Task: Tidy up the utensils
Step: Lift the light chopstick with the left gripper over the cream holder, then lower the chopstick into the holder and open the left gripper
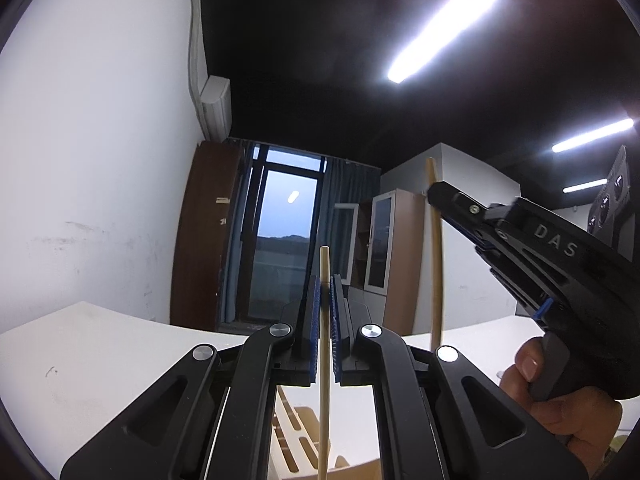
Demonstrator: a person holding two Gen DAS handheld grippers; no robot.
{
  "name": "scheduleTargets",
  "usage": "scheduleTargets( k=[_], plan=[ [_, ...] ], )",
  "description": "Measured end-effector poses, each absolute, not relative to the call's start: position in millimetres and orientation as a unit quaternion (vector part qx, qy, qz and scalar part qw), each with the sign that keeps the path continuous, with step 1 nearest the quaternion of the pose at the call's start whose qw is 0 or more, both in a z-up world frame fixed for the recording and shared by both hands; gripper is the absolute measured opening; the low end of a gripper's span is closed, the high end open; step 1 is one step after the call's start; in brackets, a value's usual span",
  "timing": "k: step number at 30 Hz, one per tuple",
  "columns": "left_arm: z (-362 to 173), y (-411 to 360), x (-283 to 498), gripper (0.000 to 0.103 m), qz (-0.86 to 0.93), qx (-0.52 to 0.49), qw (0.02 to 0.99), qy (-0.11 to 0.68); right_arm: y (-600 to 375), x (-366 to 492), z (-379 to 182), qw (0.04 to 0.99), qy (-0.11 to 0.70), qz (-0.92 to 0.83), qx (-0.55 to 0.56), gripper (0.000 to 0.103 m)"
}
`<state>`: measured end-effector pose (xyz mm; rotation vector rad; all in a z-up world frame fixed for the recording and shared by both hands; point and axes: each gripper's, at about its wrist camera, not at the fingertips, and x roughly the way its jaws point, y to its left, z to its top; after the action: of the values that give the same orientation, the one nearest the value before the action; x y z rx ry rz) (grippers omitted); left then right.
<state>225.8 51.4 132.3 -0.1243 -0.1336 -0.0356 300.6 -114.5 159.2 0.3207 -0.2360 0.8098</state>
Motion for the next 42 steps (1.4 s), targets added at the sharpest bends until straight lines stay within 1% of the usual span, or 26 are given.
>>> scheduleTargets(
  k=[5,17,32,40,42],
  plan=[
    [131,54,226,0.004,-0.021,-0.065,0.996,-0.058,-104,294,151,0.902,-0.111,0.396,0.132,0.008],
    [121,67,219,0.004,-0.022,-0.069,0.997,-0.031,-102,281,129,0.914,-0.068,0.395,0.068,0.008],
    [114,72,196,0.005,-0.046,-0.061,0.997,-0.004,-116,271,112,0.921,0.011,0.387,0.047,0.008],
    [112,79,186,0.005,-0.051,-0.070,0.996,0.010,-115,261,103,0.921,0.029,0.387,0.027,0.008],
    [114,80,183,0.010,-0.053,-0.069,0.996,0.009,-116,259,103,0.922,0.030,0.386,0.023,0.011]
  ],
)
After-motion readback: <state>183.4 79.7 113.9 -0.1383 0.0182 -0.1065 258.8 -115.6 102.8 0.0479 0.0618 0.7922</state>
